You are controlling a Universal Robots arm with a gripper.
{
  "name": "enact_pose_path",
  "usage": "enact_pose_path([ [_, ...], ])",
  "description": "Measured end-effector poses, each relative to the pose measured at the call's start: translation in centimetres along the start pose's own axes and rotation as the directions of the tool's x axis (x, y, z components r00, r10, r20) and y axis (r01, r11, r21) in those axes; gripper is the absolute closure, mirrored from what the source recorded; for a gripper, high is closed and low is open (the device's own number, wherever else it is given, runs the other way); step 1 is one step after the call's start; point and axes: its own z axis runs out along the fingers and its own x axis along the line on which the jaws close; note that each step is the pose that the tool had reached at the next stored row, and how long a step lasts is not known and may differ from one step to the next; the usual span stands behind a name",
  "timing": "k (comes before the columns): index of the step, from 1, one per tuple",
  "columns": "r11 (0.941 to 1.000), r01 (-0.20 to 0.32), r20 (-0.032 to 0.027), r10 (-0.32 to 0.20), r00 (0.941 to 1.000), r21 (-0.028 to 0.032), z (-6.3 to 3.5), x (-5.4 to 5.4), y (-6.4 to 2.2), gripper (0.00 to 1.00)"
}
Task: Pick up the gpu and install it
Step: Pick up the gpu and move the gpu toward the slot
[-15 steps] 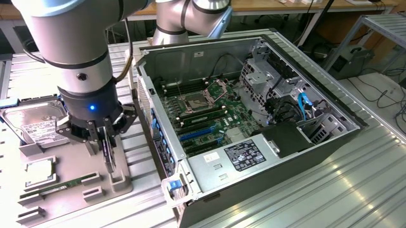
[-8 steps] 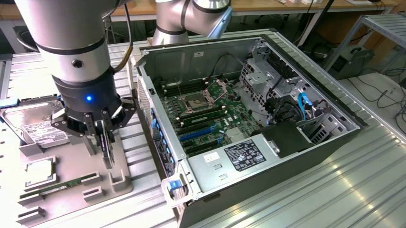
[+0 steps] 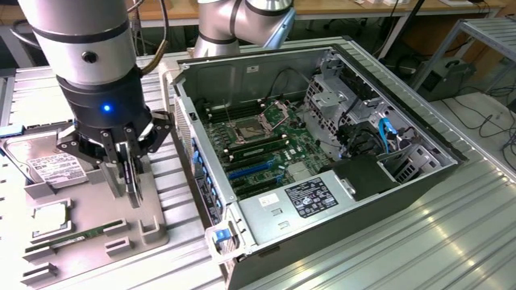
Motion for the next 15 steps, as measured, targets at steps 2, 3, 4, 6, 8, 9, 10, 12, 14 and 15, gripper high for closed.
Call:
enact_pose_path([
  [2,1.0,0.0,0.0,0.0,1.0,0.001,-0.49,0.0,-0.01,0.73],
  [3,1.0,0.0,0.0,0.0,1.0,0.002,-0.77,0.0,-0.01,0.73],
  [4,1.0,0.0,0.0,0.0,1.0,0.003,-1.0,0.0,-0.02,0.73],
  [6,1.0,0.0,0.0001,0.0,1.0,0.0046,-1.44,0.0,-0.03,0.73],
  [8,1.0,0.0,0.0,0.0,1.0,0.0077,-2.11,0.0,-0.04,0.73],
  [9,1.0,0.0,0.0,0.0,1.0,0.0086,-2.34,0.0,-0.04,0.73],
  [10,1.0,0.0,0.0001,0.0,1.0,0.0099,-2.65,0.0,-0.04,0.73],
  [12,0.9999,0.0,0.0001,0.0,1.0,0.0116,-3.35,0.0,-0.06,0.73],
  [14,0.9999,0.0,0.0002,0.0,1.0,0.0137,-4.16,0.0,-0.07,0.73],
  [15,0.9999,0.0,0.0002,0.0,1.0,0.0151,-4.47,0.0,-0.08,0.73],
])
